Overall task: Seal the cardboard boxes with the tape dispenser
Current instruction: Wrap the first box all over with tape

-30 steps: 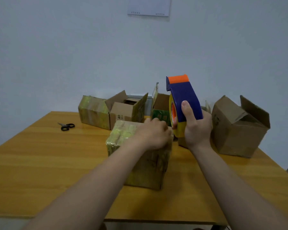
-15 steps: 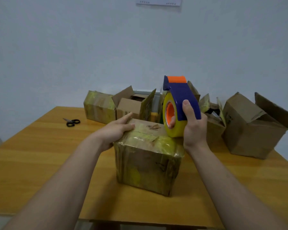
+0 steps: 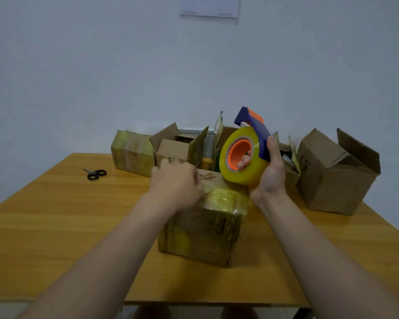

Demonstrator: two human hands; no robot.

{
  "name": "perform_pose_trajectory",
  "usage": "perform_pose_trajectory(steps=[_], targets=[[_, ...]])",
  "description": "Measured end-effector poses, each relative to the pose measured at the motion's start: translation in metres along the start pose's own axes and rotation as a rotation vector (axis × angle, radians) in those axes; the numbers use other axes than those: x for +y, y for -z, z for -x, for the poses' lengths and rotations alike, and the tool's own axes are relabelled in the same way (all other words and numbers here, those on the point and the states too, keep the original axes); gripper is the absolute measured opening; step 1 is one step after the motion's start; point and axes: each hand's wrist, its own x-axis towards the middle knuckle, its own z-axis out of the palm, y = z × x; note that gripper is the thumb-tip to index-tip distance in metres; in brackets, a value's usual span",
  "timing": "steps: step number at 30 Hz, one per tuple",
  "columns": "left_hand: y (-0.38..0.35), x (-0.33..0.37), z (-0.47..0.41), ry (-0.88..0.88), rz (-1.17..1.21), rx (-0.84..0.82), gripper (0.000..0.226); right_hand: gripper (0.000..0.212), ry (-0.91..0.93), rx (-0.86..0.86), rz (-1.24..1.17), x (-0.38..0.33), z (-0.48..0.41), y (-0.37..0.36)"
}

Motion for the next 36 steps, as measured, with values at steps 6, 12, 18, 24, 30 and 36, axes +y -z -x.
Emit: perform_pose_trajectory(steps=[6,12,18,24,30,36], targets=[[-0.016,0.067,0.026,-0.01,0.018,-0.178,0.119,0.056,0.009,-0.049,0.166,-0.023,-0.002,0.012],[-0.008,0.038,0.027,-0.283,0.144,-0.319,0.102,0.072,-0.08,-0.296,0.276,-0.073,-0.009,0.034],[0.013,0.013,0.023,-0.522,0.328,-0.53,0.086,0.065,-0.297,-0.475,0.238,-0.117,-0.008,0.048],[0.031,0.0,0.013,-0.575,0.531,-0.683,0.069,0.064,-0.444,-0.667,0.283,-0.118,0.003,0.046],[0.031,-0.018,0.008,-0.11,1.495,-0.431,0.031,0.057,-0.445,-0.815,0.37,-0.108,0.002,0.039],[0.039,-0.013,0.009,0.218,1.79,-0.507,0.047,0.054,-0.419,-0.855,0.378,-0.1,-0.007,0.034]])
